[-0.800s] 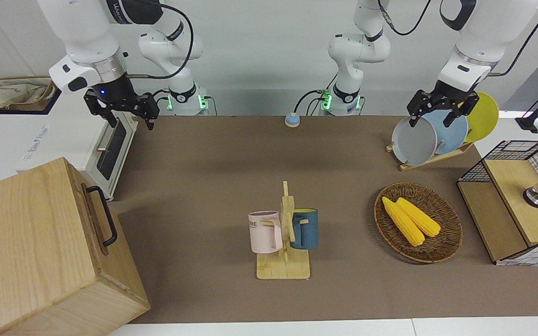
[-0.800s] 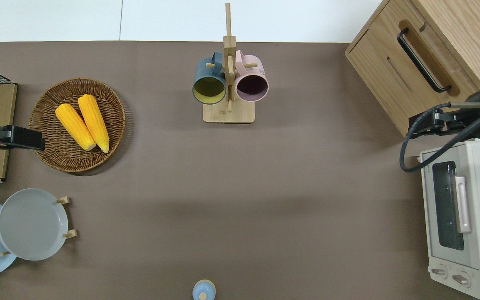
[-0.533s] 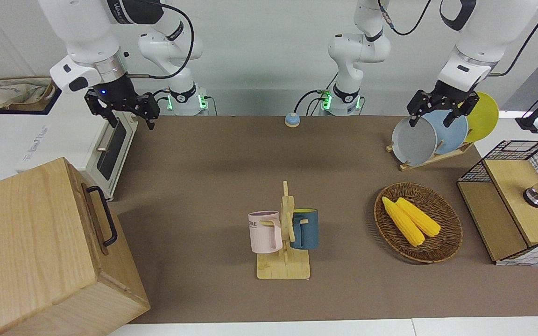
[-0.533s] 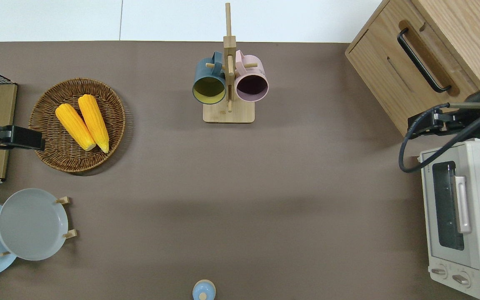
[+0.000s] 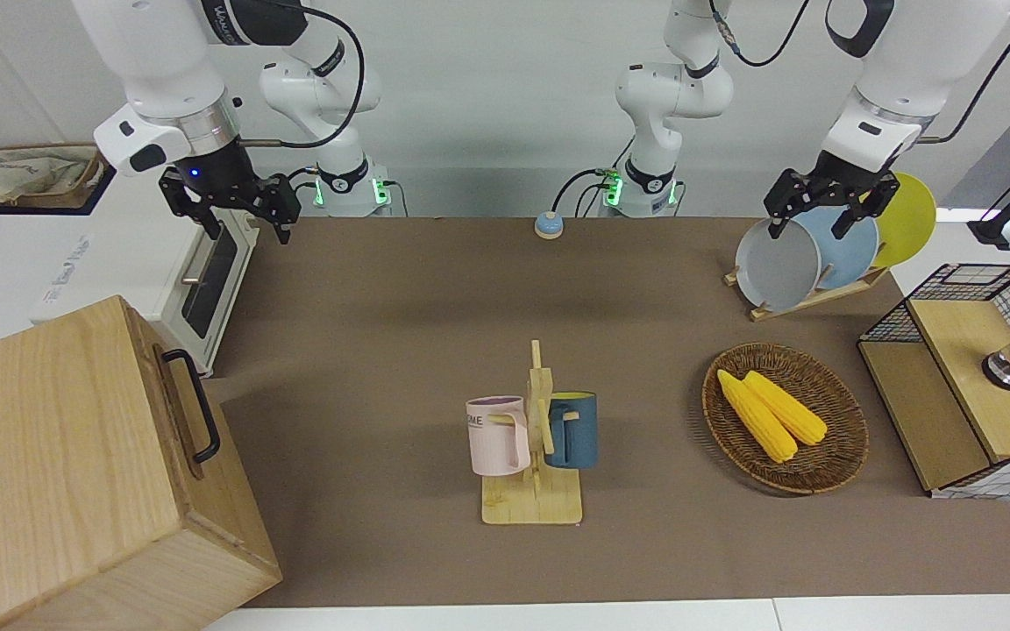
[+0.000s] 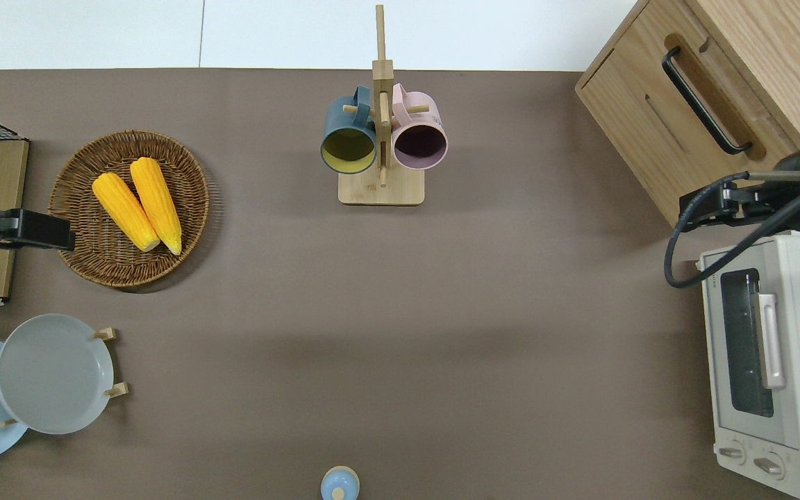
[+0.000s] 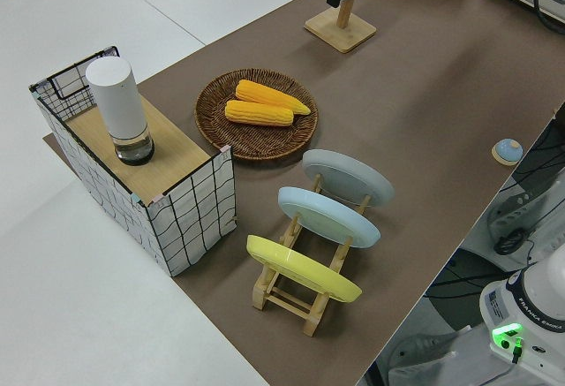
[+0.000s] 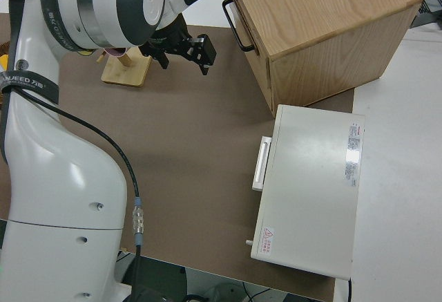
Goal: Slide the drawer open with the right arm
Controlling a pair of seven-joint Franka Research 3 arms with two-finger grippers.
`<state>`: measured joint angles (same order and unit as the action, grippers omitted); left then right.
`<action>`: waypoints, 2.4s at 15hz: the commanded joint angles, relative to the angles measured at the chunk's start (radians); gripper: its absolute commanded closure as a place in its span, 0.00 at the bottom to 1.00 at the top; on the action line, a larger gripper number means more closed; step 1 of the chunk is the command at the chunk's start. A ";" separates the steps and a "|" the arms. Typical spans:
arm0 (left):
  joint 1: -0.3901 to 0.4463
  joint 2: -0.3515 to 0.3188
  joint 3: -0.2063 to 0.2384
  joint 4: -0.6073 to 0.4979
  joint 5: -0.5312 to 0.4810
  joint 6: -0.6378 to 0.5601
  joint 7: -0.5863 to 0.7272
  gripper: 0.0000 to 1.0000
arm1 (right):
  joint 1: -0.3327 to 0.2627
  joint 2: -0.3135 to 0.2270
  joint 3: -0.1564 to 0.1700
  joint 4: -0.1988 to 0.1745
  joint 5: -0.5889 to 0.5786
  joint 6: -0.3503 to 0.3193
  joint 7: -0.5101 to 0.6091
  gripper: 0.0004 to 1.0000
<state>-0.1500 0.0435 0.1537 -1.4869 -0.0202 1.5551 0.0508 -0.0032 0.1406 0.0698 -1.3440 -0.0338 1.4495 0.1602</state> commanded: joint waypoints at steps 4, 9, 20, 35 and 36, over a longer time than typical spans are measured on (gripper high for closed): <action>-0.017 0.013 0.017 0.020 0.012 0.000 0.007 0.00 | 0.028 -0.004 0.021 0.005 -0.122 -0.018 0.009 0.01; -0.017 0.013 0.017 0.020 0.012 0.000 0.007 0.00 | 0.051 -0.001 0.143 -0.007 -0.392 -0.017 0.039 0.01; -0.017 0.013 0.017 0.020 0.012 0.000 0.007 0.00 | 0.052 0.071 0.268 -0.142 -0.797 0.015 0.154 0.01; -0.017 0.013 0.017 0.020 0.012 0.000 0.007 0.00 | 0.051 0.183 0.289 -0.297 -1.360 0.238 0.145 0.01; -0.017 0.013 0.017 0.020 0.012 0.000 0.007 0.00 | 0.049 0.195 0.289 -0.297 -1.403 0.242 0.144 0.01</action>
<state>-0.1500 0.0435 0.1537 -1.4869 -0.0202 1.5551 0.0508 0.0591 0.3002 0.3501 -1.6283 -1.3169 1.6624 0.2932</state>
